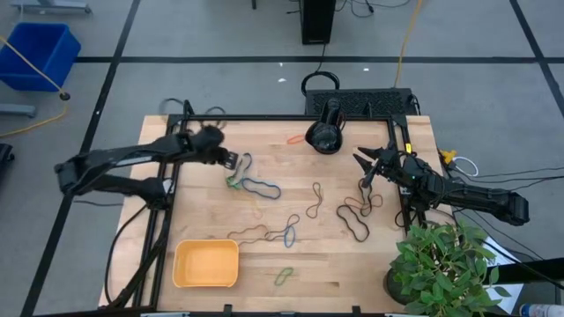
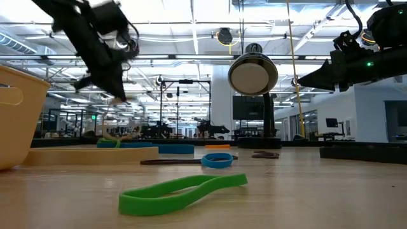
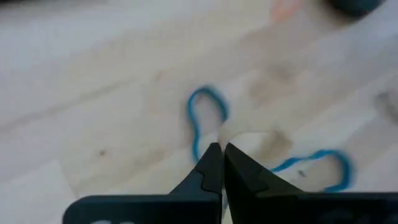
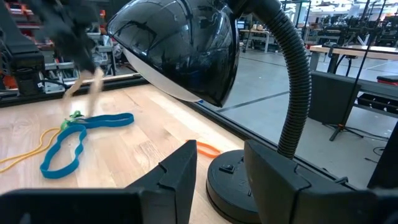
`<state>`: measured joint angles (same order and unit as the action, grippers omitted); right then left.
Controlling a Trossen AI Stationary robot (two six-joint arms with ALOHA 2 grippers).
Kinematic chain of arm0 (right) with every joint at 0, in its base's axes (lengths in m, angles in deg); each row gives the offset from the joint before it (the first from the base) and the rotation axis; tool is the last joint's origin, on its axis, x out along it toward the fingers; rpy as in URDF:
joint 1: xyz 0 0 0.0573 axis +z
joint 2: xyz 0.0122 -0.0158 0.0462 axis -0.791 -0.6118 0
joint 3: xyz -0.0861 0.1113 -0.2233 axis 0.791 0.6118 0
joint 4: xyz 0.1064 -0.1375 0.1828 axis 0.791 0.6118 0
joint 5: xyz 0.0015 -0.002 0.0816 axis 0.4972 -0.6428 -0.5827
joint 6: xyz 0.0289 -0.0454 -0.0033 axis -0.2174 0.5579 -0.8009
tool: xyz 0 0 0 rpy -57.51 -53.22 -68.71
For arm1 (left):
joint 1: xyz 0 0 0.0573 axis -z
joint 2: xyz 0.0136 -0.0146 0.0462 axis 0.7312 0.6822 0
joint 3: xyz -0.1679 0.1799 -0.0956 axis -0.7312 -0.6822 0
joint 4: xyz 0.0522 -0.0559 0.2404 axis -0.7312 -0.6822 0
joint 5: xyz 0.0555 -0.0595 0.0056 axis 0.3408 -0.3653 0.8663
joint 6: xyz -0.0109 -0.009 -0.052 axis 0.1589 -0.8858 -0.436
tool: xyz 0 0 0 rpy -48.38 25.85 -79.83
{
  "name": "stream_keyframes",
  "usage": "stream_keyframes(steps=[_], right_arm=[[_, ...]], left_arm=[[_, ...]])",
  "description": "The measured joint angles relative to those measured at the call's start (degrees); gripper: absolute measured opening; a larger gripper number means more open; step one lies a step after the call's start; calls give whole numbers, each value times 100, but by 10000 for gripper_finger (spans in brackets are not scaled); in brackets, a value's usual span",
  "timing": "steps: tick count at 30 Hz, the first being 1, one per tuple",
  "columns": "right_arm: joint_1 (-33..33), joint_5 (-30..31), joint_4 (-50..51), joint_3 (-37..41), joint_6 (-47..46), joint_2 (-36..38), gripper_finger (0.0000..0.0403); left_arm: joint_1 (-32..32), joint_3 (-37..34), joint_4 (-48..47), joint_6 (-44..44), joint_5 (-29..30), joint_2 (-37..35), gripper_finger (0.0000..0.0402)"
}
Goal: Pick and place rubber bands into bin
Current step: Put the top light brown rubberband into the yellow bin
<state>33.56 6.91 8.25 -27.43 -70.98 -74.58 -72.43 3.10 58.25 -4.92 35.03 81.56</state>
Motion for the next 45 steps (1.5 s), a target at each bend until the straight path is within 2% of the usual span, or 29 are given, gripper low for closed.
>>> stream_keyframes(steps=[7,13,19,26,34,41,45], right_arm=[[0,0,-2,-2,0,0,130],[0,0,-2,-2,0,2,130],[2,0,0,-2,0,1,130],[1,0,0,-2,-1,2,130],[1,0,10,-2,-1,0,130],[1,0,15,-1,0,0,130],[2,0,17,-2,0,1,130]], left_arm=[[132,2,203,268,-667,-1566,5],[742,4,1172,747,-1522,-2366,4],[1740,11,2180,1455,-2052,-2589,5],[3062,13,2239,1284,-1928,-2359,4],[4477,13,1898,-254,-1575,-1729,4],[5342,13,1462,-2624,-1495,-1048,3],[5602,13,804,-3732,-1493,-599,3]])
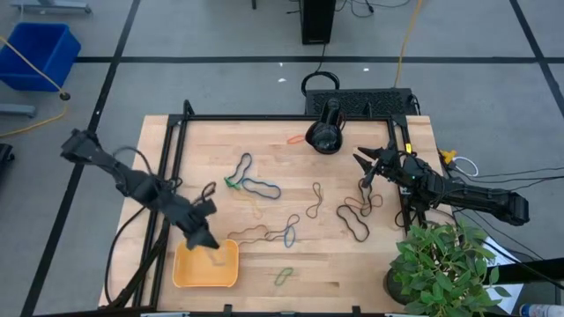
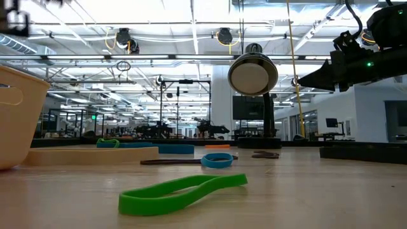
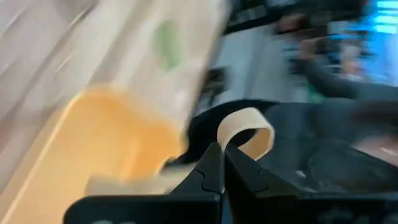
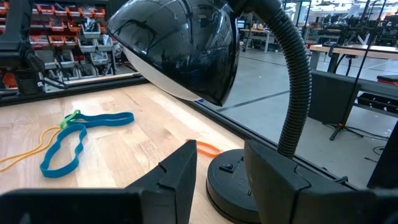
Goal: Pick and place rubber bands into bin
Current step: Put the top light brown rubberband into the yellow bin
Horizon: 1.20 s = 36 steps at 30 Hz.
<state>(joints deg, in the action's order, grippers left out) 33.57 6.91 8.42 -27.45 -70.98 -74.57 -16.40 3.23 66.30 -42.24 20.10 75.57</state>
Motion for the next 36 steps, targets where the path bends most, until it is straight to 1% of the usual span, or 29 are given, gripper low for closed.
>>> stream_keyframes(steps=[4,7,16,22,29,36], right_arm=[[1,0,2,0,0,-1,130],[-1,1,1,0,0,-1,130],[0,2,7,0,0,-1,130],[1,2,7,1,0,-1,130],[0,2,7,0,0,-1,130],[-2,2,7,1,0,-1,130]], left_arm=[[183,0,-774,-874,-340,506,3],[294,0,-1004,-1207,-630,880,4],[333,0,-989,-1337,-1147,1734,6],[333,0,-982,-1315,-1165,2020,29],[321,0,-982,-1264,-989,2044,33],[320,0,-960,-1253,-986,2044,34]])
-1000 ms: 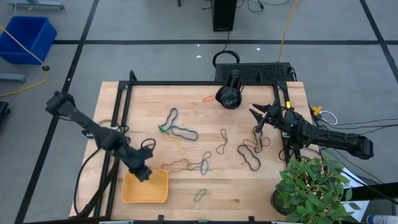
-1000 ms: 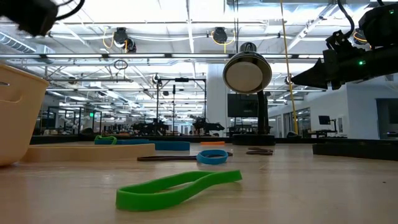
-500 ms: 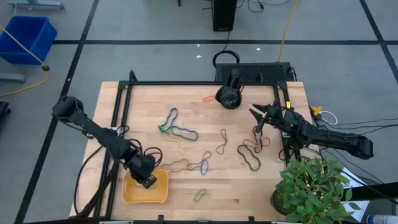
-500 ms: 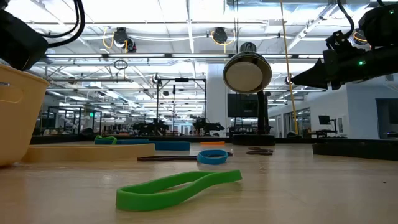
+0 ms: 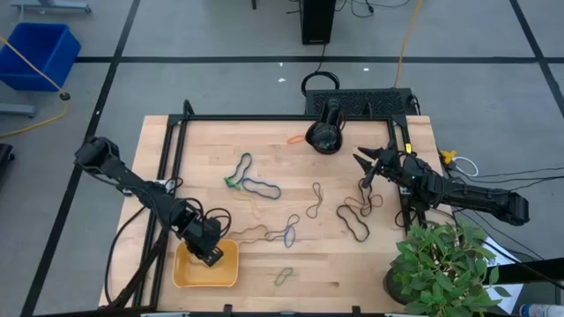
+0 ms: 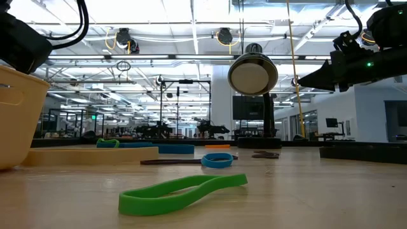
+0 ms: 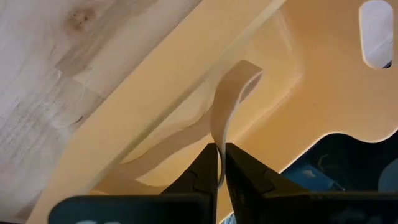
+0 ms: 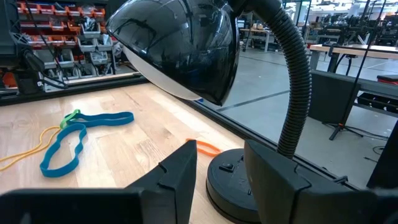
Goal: Pick and place rubber bands into bin
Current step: Put the top light brown rubberband into the yellow bin, then put the light brown rubberband into the yellow bin
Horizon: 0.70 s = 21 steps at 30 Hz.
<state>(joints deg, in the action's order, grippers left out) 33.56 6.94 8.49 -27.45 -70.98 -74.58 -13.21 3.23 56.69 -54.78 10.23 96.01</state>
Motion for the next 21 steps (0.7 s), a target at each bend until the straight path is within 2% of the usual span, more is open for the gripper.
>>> stream_keyframes(steps=[10,16,21], right_arm=[[0,0,13,2,0,0,130],[1,0,15,1,0,0,130],[2,0,15,0,0,0,130]], left_arm=[[0,0,-255,28,44,0,45],[0,0,-394,53,46,0,109],[2,0,-55,723,-95,-73,150]])
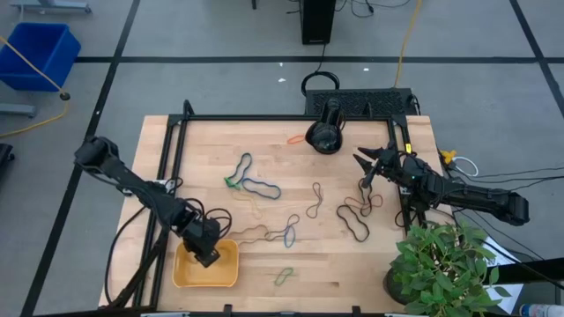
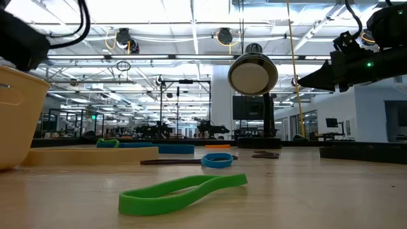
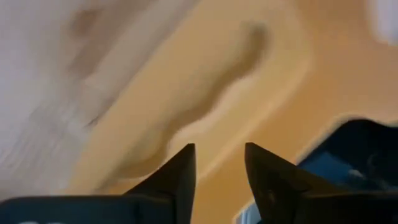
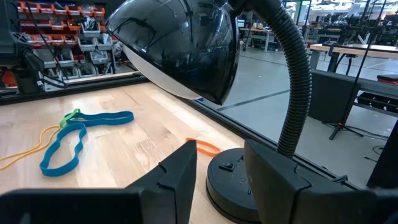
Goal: Pick and place rubber bands into bin
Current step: Put the light brown rubberband into the yellow bin
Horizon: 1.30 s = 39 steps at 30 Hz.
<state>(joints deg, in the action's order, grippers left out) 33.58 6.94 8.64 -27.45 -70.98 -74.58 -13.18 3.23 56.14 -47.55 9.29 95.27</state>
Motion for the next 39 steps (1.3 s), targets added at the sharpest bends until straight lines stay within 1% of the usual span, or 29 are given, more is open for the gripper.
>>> stream_keyframes(steps=[2,4,9,11,15,19,22,24,31,39], right_arm=[[-1,0,0,1,0,0,130],[-1,-1,1,0,0,0,130],[0,0,2,0,0,0,130],[0,-1,2,1,-30,0,130],[0,-2,2,0,-61,2,130],[-1,-1,2,0,-63,2,130],[0,-2,2,2,-63,2,130],[-2,-2,2,0,-63,2,130],[-1,-2,2,0,-64,0,130],[0,-1,2,0,-65,0,130]], left_arm=[[-3,0,264,294,57,-112,158],[-60,0,552,489,292,-243,164],[-303,0,1178,666,1340,-638,164],[-436,0,1396,872,1685,-752,164],[-692,0,1863,1872,1968,-897,166],[-954,0,2139,3188,2106,-940,166],[-1152,0,2156,3632,2264,-913,166],[-1287,0,2121,3838,2355,-827,166],[-1590,-4,1386,4455,2517,-257,166],[-1589,-2,1648,5206,2604,619,166]])
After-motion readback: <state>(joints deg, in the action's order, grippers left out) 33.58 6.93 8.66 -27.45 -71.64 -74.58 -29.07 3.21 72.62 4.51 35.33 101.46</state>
